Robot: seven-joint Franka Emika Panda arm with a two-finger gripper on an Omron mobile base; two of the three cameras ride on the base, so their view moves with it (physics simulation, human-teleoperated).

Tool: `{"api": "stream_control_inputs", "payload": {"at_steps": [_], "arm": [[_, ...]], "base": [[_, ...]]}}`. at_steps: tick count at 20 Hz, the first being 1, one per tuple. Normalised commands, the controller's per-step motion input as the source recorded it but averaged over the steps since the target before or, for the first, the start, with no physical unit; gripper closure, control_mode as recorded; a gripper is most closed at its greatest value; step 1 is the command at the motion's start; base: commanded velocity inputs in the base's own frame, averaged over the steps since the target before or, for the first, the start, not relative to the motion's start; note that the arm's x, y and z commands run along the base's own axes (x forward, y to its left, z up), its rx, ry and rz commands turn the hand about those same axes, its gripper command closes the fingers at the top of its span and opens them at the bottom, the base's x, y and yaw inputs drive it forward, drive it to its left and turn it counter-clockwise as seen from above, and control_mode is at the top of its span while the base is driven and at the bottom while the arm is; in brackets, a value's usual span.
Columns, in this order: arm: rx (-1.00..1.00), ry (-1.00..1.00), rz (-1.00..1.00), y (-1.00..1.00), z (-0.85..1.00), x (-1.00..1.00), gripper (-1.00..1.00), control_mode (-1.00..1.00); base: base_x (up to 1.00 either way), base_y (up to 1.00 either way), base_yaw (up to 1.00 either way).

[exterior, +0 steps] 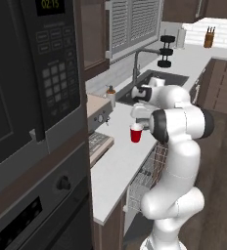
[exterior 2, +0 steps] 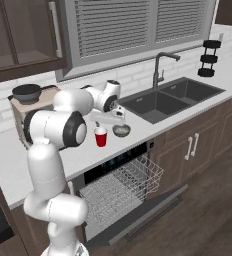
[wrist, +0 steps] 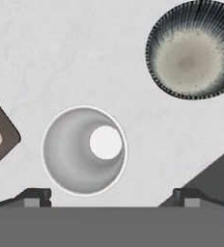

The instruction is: Pick up the cup and bowl from the counter, place them in the dishwasher, and close the dishwasher door.

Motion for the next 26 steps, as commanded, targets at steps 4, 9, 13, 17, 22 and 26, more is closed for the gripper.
{"api": "stream_control_inputs", "payload": {"at_steps": [4,9,13,17,22,26], "arm": [[0.0,0.0,-0.05,0.13,-0.08,0.15,-1.0,-1.0],[0.0,0.0,-0.03,0.0,-0.17,0.08,-1.0,-1.0],[0.0,0.0,-0.03,-0.11,-0.16,0.0,-1.0,-1.0],[0.0,0.0,-0.02,0.0,-0.15,0.0,-1.0,-1.0],[0.0,0.0,-0.02,-0.05,-0.19,0.0,-1.0,-1.0],[0.0,0.0,-0.01,-0.03,-0.3,0.0,-1.0,-1.0]], "base": [[0.0,0.0,0.0],[0.0,0.0,0.0],[0.0,0.0,0.0],[0.0,0.0,0.0],[0.0,0.0,0.0],[0.0,0.0,0.0]]}}
